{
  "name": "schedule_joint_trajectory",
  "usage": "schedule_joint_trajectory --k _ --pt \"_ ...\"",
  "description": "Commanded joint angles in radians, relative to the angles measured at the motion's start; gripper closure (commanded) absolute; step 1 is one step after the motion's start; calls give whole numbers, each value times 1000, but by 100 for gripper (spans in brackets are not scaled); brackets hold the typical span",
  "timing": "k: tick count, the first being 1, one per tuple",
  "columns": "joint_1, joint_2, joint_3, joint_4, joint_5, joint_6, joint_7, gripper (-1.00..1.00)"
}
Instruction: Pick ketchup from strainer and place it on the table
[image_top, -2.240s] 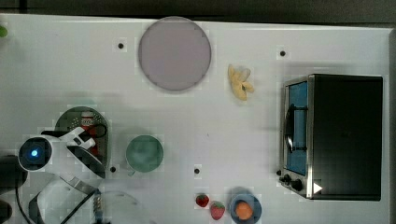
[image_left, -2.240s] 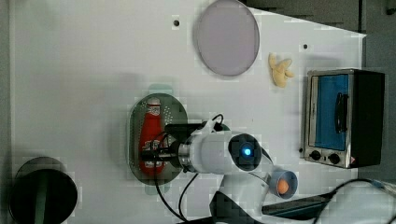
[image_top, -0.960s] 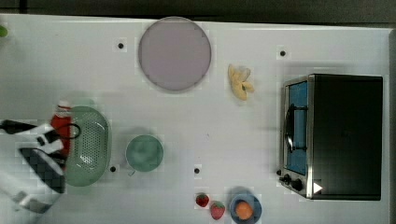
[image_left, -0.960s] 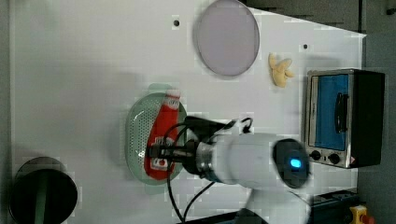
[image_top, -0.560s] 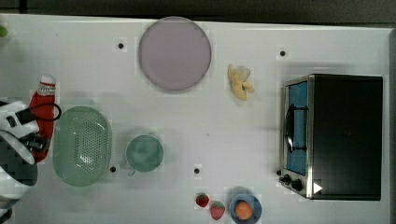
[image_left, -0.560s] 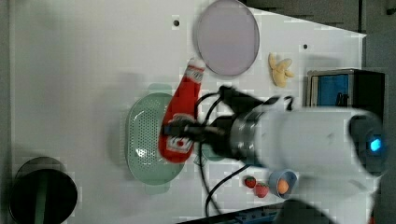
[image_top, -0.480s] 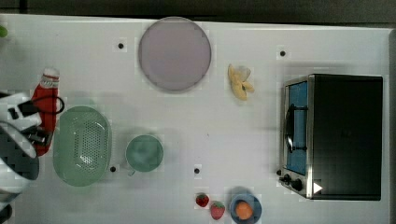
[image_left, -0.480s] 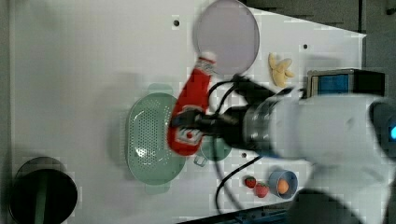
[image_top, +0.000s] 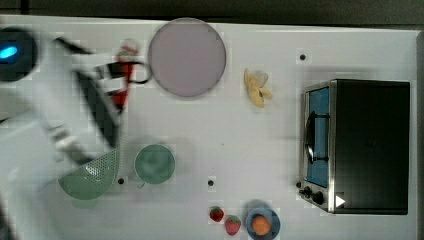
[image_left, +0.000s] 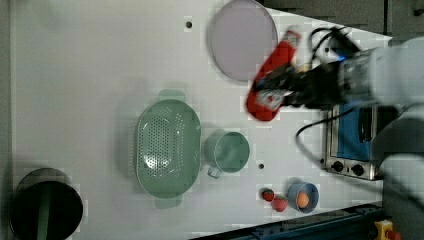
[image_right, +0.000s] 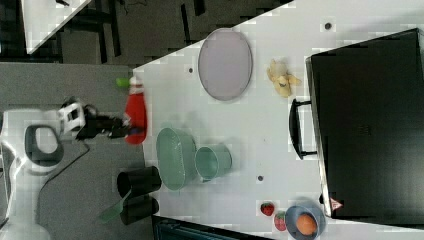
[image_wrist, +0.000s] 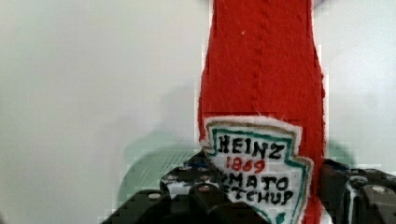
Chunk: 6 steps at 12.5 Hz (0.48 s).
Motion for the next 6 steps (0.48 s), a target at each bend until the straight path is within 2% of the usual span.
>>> schedule_joint_trajectory --k 1,6 --pt "-83 -42 -88 10 -33 -29 -147 -18" --pt "-121 -53 -209 -60 -35 -16 -391 -18"
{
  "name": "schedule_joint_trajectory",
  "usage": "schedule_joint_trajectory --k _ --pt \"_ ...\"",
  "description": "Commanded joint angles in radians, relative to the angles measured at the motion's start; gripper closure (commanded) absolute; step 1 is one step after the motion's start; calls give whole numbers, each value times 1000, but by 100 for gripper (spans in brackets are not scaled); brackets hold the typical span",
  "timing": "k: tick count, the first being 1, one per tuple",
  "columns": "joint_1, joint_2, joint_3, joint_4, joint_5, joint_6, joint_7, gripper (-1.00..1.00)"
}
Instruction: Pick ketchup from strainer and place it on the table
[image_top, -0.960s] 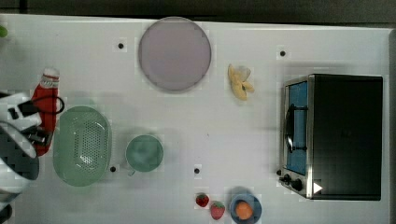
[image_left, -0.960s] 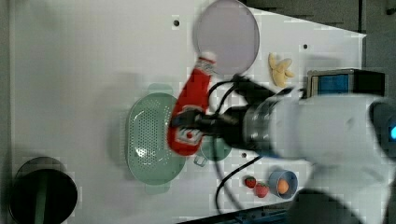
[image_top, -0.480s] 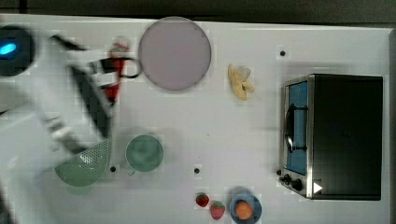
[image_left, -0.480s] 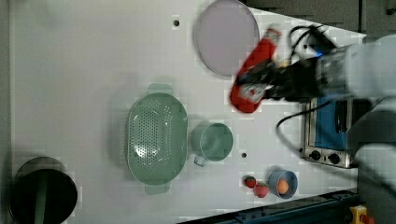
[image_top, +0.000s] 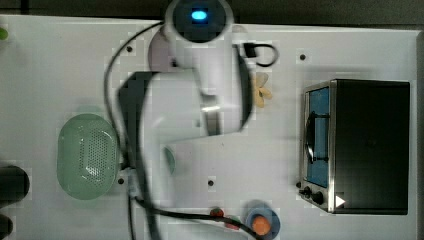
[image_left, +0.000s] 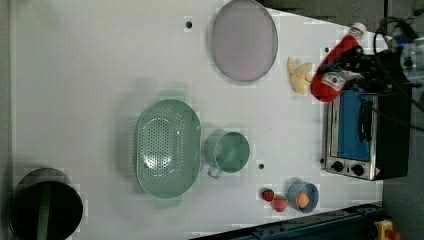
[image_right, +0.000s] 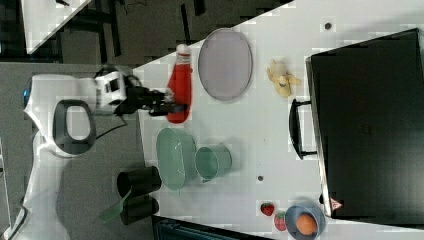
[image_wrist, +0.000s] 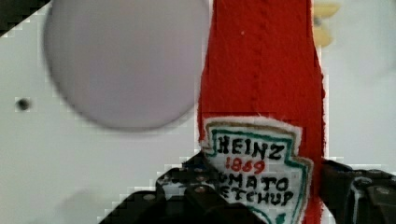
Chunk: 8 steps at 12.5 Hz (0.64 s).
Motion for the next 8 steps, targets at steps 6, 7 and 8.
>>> schedule_joint_trajectory --k 6,7,8 --pt "10 -30 -75 -289 -4 237 -178 -18" --pt "10 -29 -83 -342 -4 288 -178 -18" --pt "10 -24 -88 -385 -9 340 -178 -18"
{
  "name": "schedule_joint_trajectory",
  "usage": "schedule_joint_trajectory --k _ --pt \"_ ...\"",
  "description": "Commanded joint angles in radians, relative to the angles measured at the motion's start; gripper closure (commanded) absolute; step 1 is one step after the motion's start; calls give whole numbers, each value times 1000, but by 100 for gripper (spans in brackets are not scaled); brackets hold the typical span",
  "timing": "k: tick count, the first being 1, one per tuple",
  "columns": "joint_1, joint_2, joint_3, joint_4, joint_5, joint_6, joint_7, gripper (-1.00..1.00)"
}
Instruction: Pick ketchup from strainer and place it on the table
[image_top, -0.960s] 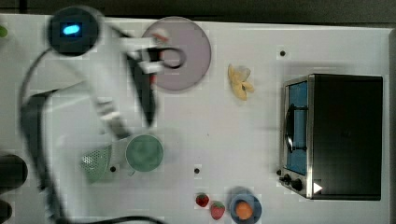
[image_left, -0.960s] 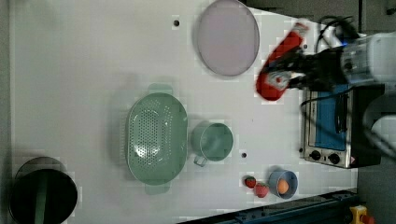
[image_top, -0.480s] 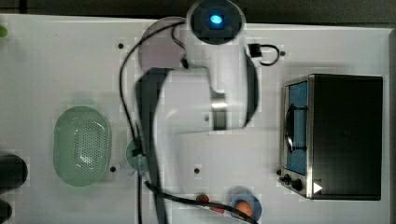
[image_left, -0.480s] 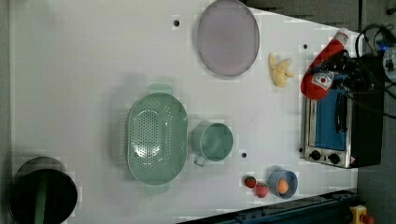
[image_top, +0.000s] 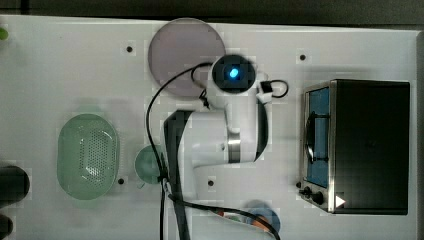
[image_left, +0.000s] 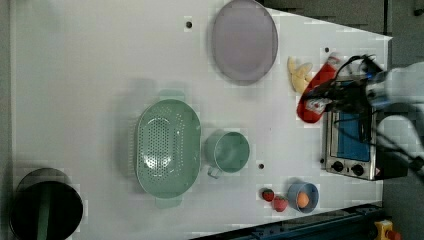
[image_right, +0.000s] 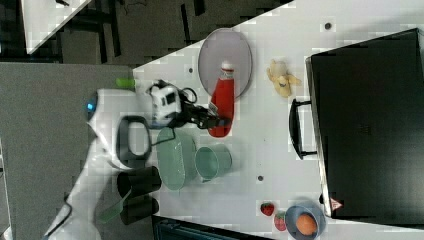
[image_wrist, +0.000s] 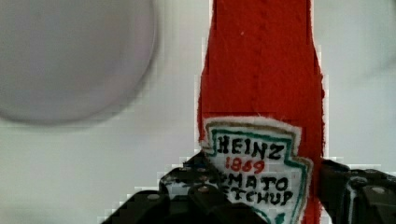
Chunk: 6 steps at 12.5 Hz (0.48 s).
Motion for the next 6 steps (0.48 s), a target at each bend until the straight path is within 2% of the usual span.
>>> schedule_joint_trajectory --k 1,3,6 --pt "25 1 -10 -96 -8 107 -42 -18" --pt "25 20 -16 -153 -45 162 -40 -24" --pt "25 58 -22 -186 -111 202 -34 -87"
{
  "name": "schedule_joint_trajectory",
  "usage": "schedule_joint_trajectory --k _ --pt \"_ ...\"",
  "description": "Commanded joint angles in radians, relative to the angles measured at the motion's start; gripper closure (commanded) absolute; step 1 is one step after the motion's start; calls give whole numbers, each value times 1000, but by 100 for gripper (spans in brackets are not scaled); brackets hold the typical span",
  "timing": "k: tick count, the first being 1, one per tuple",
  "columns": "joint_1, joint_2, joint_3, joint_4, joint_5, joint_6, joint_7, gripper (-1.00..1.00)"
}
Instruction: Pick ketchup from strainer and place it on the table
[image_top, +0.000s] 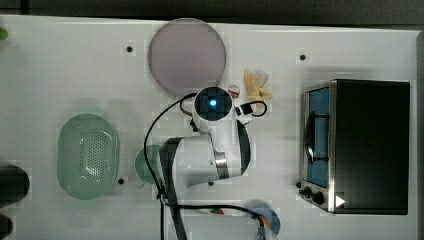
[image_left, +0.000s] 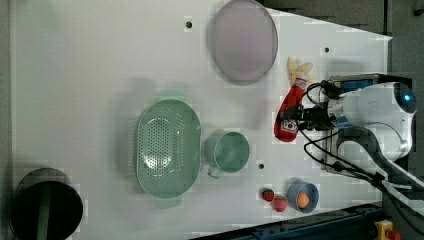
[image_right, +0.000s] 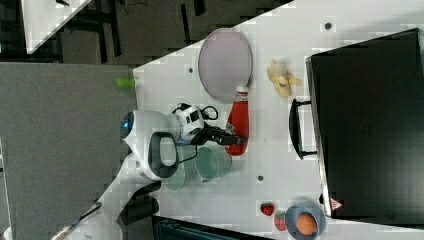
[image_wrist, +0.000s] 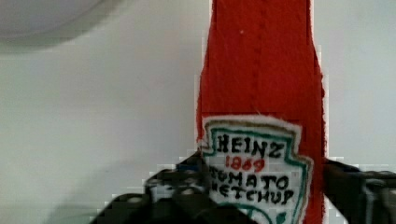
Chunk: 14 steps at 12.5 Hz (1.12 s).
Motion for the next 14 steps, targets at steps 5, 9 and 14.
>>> schedule_joint_trajectory --k 5,9,14 --pt "-13 -126 0 118 -16 18 -27 -100" --pt "-11 -236 28 296 93 -289 -9 -100" --pt "-12 -275 35 511 268 -538 66 -100"
